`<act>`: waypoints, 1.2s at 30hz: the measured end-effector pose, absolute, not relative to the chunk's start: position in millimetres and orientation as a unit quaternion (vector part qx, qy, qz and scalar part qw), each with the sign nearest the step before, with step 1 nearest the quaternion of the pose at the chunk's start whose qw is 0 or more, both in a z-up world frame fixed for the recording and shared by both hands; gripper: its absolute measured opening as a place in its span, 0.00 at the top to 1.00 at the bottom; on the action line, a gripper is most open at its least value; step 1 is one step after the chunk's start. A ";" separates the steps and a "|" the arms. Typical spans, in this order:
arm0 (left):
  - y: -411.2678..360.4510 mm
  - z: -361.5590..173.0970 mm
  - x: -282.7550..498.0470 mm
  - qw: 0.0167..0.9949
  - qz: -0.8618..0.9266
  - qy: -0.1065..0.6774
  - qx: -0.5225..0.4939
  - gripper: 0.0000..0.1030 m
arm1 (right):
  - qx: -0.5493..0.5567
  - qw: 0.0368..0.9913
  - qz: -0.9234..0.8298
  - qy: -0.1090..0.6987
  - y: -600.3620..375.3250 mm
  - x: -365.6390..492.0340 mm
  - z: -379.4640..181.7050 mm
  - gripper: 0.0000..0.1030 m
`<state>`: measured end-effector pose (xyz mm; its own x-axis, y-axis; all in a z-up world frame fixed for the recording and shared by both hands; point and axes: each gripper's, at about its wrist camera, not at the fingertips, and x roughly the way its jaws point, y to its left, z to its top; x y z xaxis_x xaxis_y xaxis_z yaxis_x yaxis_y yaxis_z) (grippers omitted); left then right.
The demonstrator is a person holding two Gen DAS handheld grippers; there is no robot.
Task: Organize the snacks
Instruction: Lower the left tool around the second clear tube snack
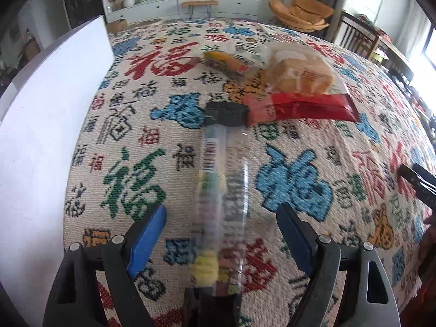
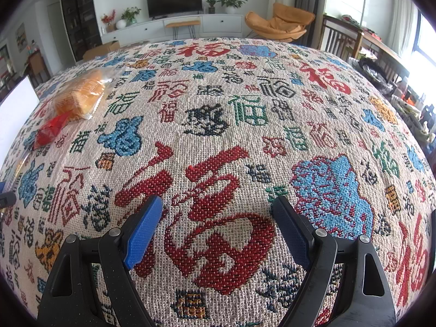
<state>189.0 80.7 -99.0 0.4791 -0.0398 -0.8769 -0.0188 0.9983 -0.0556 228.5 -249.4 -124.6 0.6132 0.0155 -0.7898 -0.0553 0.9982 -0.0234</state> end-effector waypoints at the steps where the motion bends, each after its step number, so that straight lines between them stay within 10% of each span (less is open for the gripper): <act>1: 85.9 -99.4 190.4 0.861 0.009 0.508 -0.034 0.20 | -0.023 0.898 0.020 0.439 -249.3 228.5 -124.5 0.17; 36: 121.1 -111.0 185.6 0.885 0.073 0.458 -0.040 0.00 | -0.022 0.898 0.020 0.439 -249.2 228.4 -124.8 0.17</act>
<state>185.6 121.1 -111.0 0.5698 0.0924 -0.8166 -0.1665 0.9860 -0.0046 228.4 -249.2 -124.8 0.6134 0.0155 -0.7896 -0.0548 0.9982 -0.0230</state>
